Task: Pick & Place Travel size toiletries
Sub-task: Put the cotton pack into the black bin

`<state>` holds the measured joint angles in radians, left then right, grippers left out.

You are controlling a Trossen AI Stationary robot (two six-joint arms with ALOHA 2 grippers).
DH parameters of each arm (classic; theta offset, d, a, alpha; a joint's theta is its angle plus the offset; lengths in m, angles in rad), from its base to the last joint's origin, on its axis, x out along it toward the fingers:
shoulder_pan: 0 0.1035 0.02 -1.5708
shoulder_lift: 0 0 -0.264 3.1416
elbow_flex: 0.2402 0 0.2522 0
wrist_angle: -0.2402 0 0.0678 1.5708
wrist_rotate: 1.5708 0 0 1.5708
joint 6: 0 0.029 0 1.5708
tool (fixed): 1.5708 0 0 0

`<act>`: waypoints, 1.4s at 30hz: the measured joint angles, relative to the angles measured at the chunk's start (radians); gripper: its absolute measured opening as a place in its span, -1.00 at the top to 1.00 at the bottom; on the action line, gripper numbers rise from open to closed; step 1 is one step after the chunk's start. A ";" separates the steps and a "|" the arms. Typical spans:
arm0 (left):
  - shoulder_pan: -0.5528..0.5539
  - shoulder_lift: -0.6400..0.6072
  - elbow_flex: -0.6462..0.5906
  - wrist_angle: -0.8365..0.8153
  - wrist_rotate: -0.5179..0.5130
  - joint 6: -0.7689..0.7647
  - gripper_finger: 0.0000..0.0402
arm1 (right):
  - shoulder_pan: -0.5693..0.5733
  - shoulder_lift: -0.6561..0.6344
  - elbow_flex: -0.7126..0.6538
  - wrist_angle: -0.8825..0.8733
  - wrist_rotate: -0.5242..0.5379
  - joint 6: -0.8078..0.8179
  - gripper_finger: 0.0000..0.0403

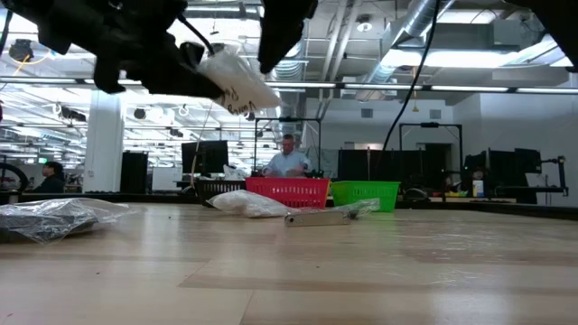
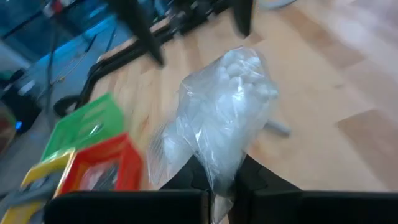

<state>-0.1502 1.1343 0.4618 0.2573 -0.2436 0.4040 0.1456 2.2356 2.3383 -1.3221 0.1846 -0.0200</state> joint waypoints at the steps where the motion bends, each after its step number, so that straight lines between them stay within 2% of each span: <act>1: 0.008 0.000 0.000 -0.009 -0.015 -0.010 0.97 | -0.004 0.000 0.000 -0.013 0.000 0.009 -0.17; 8: 0.079 0.000 0.000 -0.052 -0.103 -0.064 0.97 | -0.013 0.000 -0.003 -0.039 0.000 0.050 -0.13; 15: 0.192 0.000 0.000 -0.060 -0.180 -0.050 0.96 | 0.000 0.000 -0.004 -0.032 -0.001 0.052 -0.12; 25: 0.413 0.000 0.000 -0.060 -0.183 -0.046 0.97 | 0.000 0.000 -0.004 -0.029 -0.001 0.074 -0.12; 37: 0.597 0.000 0.000 -0.113 0.029 -0.047 0.97 | 0.000 0.000 -0.004 -0.012 -0.002 0.073 -0.12; 42: 0.646 0.027 0.000 -0.112 0.071 -0.049 0.97 | 0.000 0.000 -0.004 0.001 -0.001 0.065 -0.12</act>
<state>0.4956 1.1611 0.4622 0.1455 -0.1725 0.3549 0.1459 2.2356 2.3344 -1.3215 0.1833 0.0453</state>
